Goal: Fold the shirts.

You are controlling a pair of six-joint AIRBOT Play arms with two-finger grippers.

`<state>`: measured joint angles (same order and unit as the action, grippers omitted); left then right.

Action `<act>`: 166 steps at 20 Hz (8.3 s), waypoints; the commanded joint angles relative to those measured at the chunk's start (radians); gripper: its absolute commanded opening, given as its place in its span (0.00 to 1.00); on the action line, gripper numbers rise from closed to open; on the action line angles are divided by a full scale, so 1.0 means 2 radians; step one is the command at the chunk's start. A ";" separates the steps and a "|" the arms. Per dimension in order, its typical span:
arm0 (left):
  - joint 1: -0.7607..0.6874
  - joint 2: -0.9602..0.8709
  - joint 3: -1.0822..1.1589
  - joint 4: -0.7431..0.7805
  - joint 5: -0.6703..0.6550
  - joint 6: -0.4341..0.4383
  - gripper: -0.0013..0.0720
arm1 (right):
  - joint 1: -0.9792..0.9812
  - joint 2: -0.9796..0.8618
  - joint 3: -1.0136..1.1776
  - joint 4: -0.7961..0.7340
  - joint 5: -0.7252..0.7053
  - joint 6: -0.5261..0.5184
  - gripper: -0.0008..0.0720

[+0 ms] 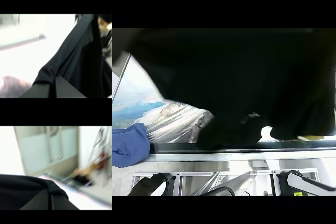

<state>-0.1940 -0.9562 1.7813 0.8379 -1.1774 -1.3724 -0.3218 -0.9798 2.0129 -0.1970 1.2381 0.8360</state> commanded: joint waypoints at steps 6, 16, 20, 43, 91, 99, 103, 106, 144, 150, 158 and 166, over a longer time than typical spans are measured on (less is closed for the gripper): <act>0.036 -0.222 -0.178 0.005 -0.012 0.060 0.04 | 0.182 -0.334 -0.031 -0.145 0.019 0.032 0.04; 0.189 -0.429 -0.088 0.005 -0.099 0.089 0.93 | 0.112 -0.355 -0.030 -0.171 0.101 0.127 0.39; 0.213 -0.439 -0.059 0.037 -0.131 0.089 0.94 | 0.073 -0.283 -0.074 -0.330 0.177 0.204 0.38; 0.113 -0.439 -0.161 0.091 -0.079 0.091 0.94 | 0.188 0.099 -0.850 -0.231 -0.196 0.282 0.69; 0.043 -0.360 -0.300 0.091 0.025 0.017 0.57 | 0.043 0.059 -0.700 -0.234 -0.133 0.142 0.04; 0.022 -0.255 -0.163 0.064 -0.035 0.020 0.03 | 0.035 0.075 -0.510 -0.166 0.012 0.117 0.04; 0.056 -0.110 -0.004 -0.065 -0.021 0.020 0.03 | -0.014 0.071 -0.237 0.014 0.050 0.089 0.04; 0.069 -0.020 0.136 -0.074 0.008 0.018 0.03 | -0.056 0.070 -0.039 0.067 0.047 0.088 0.04; 0.216 -0.337 -0.093 0.070 -0.140 0.019 0.95 | -0.142 -0.236 -0.303 -0.276 0.115 0.058 0.50; 0.280 -0.231 -0.336 0.070 -0.119 0.063 0.93 | -0.131 -0.218 -0.473 -0.283 0.043 0.019 0.51; 0.322 -0.201 -0.481 0.069 -0.051 0.094 0.93 | -0.038 -0.218 -0.478 -0.270 -0.005 0.012 0.51; 0.300 -0.201 -0.512 0.070 -0.002 0.107 0.93 | -0.022 -0.218 -0.478 -0.262 -0.003 0.012 0.51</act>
<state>0.4126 -1.3598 0.7700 0.9768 -1.2217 -1.1664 -0.3737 -1.4143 1.0569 -0.7155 1.2392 0.8597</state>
